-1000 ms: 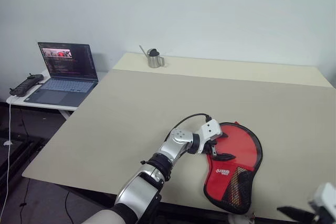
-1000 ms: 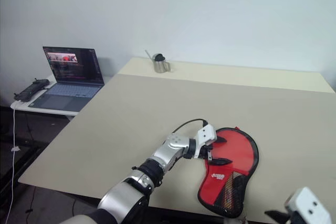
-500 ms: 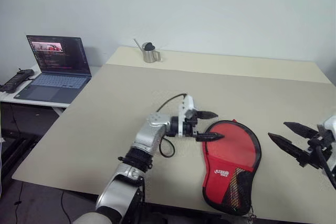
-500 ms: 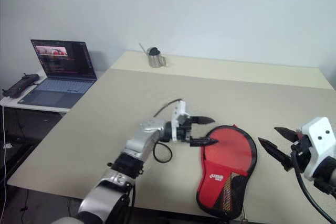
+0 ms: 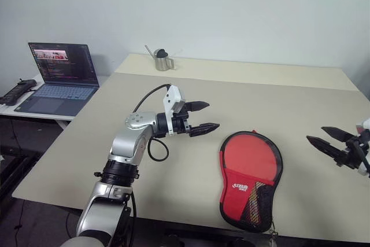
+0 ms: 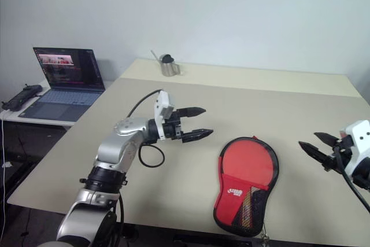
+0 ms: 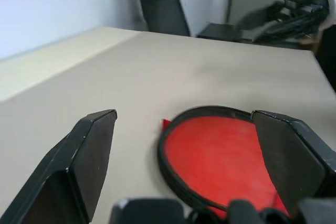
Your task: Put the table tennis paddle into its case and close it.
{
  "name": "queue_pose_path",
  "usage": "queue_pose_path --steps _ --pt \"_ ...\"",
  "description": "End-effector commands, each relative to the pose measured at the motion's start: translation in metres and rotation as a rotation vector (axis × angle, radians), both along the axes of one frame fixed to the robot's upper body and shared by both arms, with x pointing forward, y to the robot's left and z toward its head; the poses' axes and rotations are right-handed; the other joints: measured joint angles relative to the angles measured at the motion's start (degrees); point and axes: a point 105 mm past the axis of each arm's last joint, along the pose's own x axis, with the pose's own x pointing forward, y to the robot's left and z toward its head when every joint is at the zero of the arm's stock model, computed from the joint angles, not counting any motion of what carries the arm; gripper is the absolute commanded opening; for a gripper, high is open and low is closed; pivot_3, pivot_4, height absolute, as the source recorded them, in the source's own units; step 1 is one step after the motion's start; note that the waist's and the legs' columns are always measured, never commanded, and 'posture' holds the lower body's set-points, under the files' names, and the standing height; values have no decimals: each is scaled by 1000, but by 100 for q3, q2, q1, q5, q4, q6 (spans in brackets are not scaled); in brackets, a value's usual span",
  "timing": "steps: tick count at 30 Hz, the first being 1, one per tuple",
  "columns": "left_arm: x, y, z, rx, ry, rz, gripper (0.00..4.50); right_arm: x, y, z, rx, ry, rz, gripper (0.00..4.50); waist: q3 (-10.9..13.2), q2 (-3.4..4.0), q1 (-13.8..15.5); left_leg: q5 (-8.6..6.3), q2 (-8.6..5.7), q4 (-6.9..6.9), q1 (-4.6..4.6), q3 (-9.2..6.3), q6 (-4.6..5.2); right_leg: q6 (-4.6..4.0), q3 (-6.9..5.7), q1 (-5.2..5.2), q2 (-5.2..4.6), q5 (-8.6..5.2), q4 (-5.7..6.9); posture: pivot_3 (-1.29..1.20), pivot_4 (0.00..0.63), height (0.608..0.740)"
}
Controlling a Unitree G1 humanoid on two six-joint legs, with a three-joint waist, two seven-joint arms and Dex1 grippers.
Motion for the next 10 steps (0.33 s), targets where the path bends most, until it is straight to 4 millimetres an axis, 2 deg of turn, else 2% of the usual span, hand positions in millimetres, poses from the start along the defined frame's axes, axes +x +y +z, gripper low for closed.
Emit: queue_pose_path --steps 1,3,7,10 --pt "6 -7 11 1 -86 9 4500 -2 -1 22 -35 -65 -3 3093 0 0 -6 0 1 -1 3 1 0 0 0 0 1 0 0 0 150 740" --pt "10 -14 12 -4 -94 5 4500 -3 -1 22 -44 -59 -9 3093 0 -1 -3 0 2 -2 6 3 0 0 0 1 2 0 1 0 150 740" --pt "15 -18 4 3 -96 2 4500 -10 11 16 -41 -35 5 3093 0 -1 -10 0 2 -3 8 6 0 1 3 1 2 0 1 0 150 740" --pt "23 -22 4 -12 -100 27 4500 -13 6 12 -41 1 -22 3093 0 -1 -8 0 3 -4 9 6 0 9 2 2 3 5 2 0 150 740"
